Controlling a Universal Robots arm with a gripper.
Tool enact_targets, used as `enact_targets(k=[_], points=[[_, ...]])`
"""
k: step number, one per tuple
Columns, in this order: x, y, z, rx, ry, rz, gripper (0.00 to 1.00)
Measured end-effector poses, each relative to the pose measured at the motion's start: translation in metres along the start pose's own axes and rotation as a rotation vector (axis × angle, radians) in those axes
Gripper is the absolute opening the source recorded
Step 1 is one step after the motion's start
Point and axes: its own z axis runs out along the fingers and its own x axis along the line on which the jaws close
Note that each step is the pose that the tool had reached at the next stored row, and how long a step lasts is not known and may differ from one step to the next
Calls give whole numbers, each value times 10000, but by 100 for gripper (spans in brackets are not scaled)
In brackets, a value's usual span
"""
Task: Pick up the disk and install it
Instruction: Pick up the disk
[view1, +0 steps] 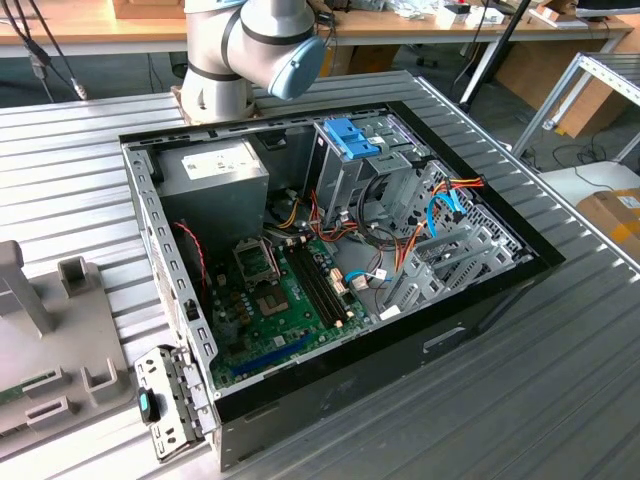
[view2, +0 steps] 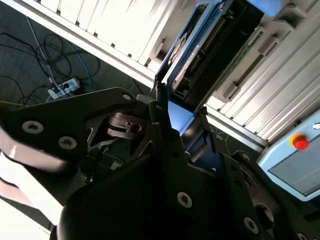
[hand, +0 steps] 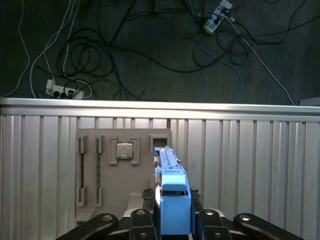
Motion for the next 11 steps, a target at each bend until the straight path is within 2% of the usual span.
enact_targets(k=[5,7,10,11], points=[[-8,3,-286,0,1,0,36],[-12,5,-442,0,0,0,36],[-15,6,-540,0,0,-1,36],[-16,5,-550,-3,1,0,36]])
